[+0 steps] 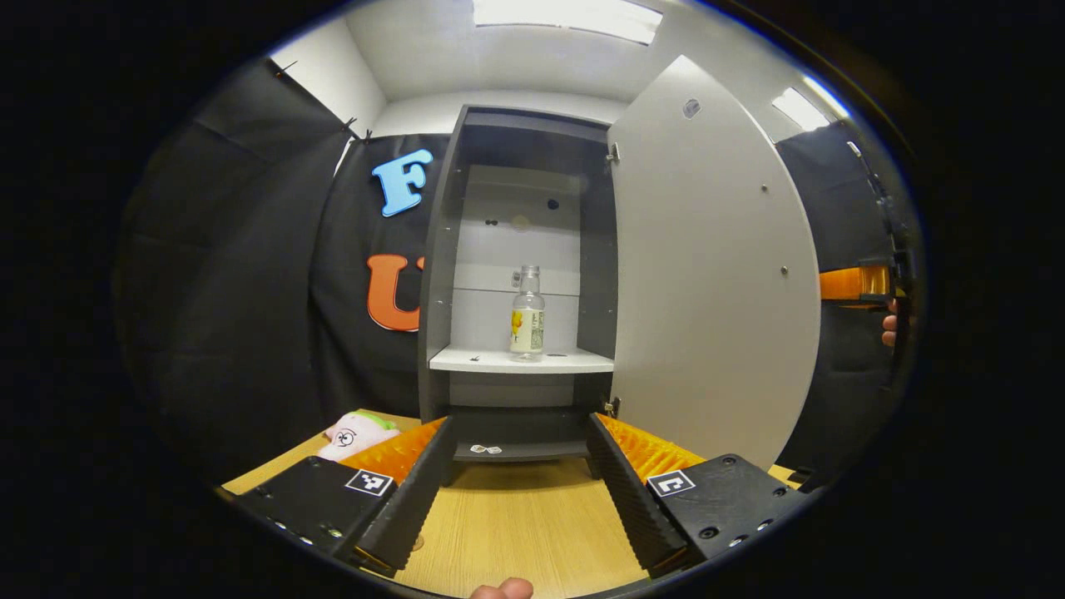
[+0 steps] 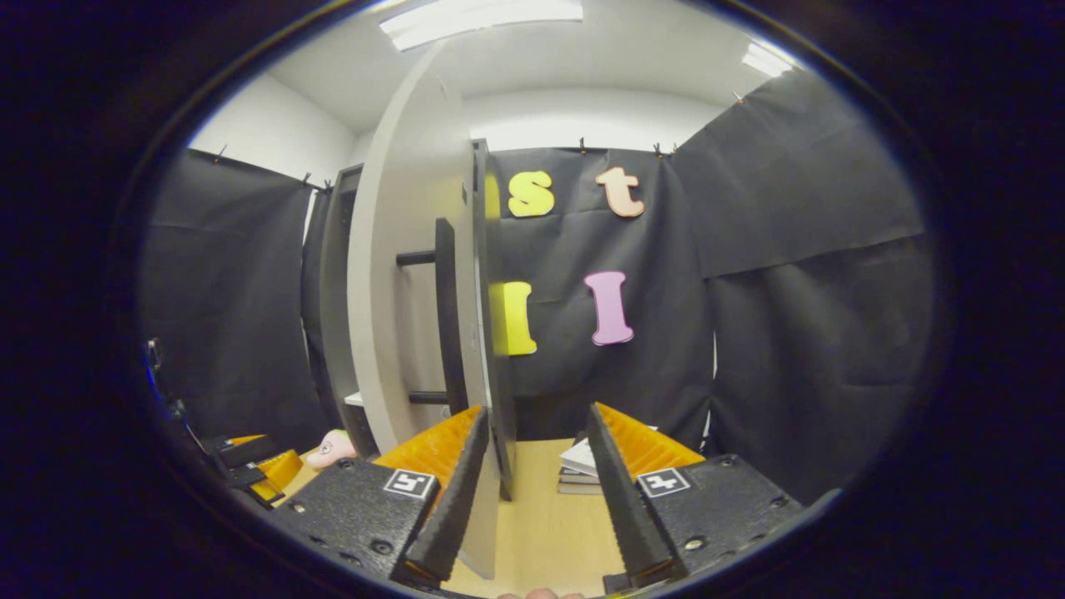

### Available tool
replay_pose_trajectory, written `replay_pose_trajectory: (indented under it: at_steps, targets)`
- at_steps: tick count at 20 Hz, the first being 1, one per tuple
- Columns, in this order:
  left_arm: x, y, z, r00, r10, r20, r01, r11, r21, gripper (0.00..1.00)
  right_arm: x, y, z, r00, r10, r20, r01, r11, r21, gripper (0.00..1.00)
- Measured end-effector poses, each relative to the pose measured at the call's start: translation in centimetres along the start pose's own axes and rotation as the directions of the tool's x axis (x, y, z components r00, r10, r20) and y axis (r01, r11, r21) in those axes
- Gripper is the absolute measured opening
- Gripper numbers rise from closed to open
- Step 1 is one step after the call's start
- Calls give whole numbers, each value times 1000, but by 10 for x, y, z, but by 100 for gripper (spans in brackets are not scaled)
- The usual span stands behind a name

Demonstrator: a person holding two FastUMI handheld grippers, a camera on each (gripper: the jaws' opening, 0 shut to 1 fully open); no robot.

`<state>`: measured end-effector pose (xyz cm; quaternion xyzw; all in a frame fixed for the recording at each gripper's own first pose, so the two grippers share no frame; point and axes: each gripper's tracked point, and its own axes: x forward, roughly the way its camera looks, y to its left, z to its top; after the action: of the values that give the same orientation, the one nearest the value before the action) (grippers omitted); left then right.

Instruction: Open the cabinet door with the right hand, grasp the bottle in the cabinet with the left hand and place it on the coaster, then close the cabinet door with the right hand.

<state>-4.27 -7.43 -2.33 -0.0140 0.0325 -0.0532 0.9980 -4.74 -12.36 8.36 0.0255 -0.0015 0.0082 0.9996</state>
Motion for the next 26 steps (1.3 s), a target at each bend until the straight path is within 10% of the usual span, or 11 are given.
replay_pose_trajectory:
  at_steps: [4, 17, 26]
  targets:
    - [44, 0, 35, 998, -31, 51, 31, 999, 16, 95, 8, -10, 0, 1000, -12, 2, 12, 1000, -7, 90]
    - [248, -16, 120, 984, -141, 108, 138, 990, 41, 95, 15, -11, 2, 1000, -27, 9, 28, 999, -27, 89]
    - [349, 5, 120, 994, -80, 80, 70, 990, 121, 95, 17, -15, 9, 998, -64, 16, 65, 995, -71, 90]
